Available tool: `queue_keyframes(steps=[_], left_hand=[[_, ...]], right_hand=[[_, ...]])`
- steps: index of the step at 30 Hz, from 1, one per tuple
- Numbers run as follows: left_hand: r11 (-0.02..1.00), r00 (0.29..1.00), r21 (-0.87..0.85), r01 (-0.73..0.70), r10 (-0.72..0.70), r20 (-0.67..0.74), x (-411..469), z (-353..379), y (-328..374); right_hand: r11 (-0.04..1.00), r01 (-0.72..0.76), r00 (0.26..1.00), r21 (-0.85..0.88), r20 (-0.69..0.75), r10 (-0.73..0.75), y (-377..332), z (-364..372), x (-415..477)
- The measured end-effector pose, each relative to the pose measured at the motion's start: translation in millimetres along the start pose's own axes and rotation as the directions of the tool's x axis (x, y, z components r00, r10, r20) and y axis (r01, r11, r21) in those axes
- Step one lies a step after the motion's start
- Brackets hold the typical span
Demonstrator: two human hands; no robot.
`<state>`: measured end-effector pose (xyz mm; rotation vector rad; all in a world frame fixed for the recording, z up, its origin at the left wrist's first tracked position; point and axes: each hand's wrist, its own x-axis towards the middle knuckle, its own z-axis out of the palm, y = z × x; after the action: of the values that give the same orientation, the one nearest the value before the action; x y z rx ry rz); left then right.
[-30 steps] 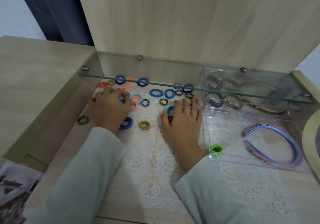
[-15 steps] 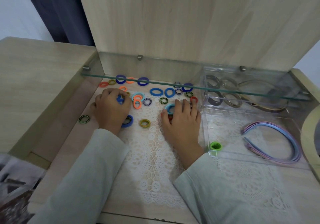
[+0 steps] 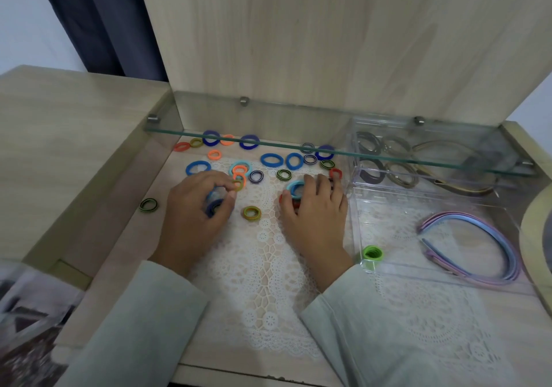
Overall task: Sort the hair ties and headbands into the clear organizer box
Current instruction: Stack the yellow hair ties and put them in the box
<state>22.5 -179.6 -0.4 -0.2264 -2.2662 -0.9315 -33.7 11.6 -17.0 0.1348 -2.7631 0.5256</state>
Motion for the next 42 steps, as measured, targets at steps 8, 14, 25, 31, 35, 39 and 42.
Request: queue_keyframes(steps=[8,14,25,31,35,39,42], left_hand=[[0.994,0.988,-0.042,-0.102,0.107,0.112,-10.0,3.9,0.2],[0.999,0.991,0.03,-0.041,0.037,0.128,-13.8,4.0,5.1],[0.985,0.976,0.166,0.049,-0.082,0.201,-14.1,4.1,10.5],[0.975,0.965,0.209,0.071,-0.12,0.233,-14.1,4.3,13.2],[0.975,0.961,0.206,0.081,-0.132,0.245,-14.0,4.7,12.6],[0.974,0.956,0.193,0.122,-0.168,0.241,-12.8,5.5,12.1],[0.951,0.962,0.27,0.151,-0.204,0.181,-10.9,7.0,10.1]], right_hand=[[1.0,0.005,1.0,-0.011,0.004,-0.005,1.3,-0.2,-0.7],[1.0,0.01,1.0,-0.02,0.01,-0.01,1.8,-0.1,-0.6],[0.999,0.016,1.0,-0.035,-0.005,-0.016,1.2,0.9,-1.2],[1.0,0.012,1.0,-0.028,-0.005,-0.012,0.1,1.0,-1.1],[1.0,0.011,1.0,-0.026,-0.005,-0.011,0.3,0.3,-1.3],[1.0,0.012,1.0,-0.028,0.009,-0.011,-0.2,-0.5,-1.1],[1.0,0.011,1.0,-0.022,0.015,-0.011,-0.6,-1.0,-0.9]])
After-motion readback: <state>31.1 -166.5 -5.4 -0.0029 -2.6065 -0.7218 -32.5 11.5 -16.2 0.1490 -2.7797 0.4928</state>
